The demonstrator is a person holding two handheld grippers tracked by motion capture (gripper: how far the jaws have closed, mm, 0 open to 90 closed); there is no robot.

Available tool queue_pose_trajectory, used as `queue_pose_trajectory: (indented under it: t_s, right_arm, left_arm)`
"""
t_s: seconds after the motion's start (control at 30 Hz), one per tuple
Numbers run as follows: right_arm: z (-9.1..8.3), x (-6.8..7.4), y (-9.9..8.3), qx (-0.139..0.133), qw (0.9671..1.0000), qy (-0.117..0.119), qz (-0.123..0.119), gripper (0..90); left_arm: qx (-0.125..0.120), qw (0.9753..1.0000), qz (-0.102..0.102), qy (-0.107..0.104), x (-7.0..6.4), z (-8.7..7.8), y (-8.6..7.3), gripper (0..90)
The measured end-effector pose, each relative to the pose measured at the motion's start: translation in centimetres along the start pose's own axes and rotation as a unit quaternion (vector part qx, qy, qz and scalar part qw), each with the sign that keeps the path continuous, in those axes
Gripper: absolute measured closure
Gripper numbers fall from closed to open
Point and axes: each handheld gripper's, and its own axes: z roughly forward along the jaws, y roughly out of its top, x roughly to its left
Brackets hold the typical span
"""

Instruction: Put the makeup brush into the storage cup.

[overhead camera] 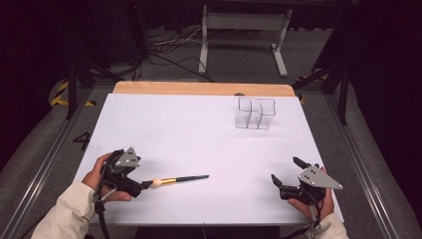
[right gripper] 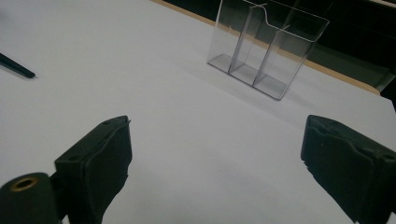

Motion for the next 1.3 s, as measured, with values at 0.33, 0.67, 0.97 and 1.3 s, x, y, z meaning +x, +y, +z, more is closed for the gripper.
queue_pose_trajectory:
  t_s: [0.33,0.67,0.97,1.3]
  right_arm:
    - [0.4,0.2,-0.2,0.022,0.9997,0.008,-0.008,9.6]
    - [0.6,0.3,-0.3,0.028,0.9995,0.007,-0.011,9.6]
    - [0.7,0.3,-0.4,0.032,0.9994,0.009,-0.012,9.6]
    - [0.9,0.5,-0.4,0.037,0.9991,0.012,-0.019,9.6]
  left_arm:
    - [0.145,0.9851,0.081,-0.044,-0.5,3.4,4.6,22.9]
    - [0.219,0.9667,0.116,-0.063,-0.6,6.6,7.3,40.2]
    - [0.255,0.9558,0.121,-0.084,-0.4,8.3,8.0,47.7]
    - [0.264,0.9496,0.153,-0.072,-1.5,8.4,8.4,75.7]
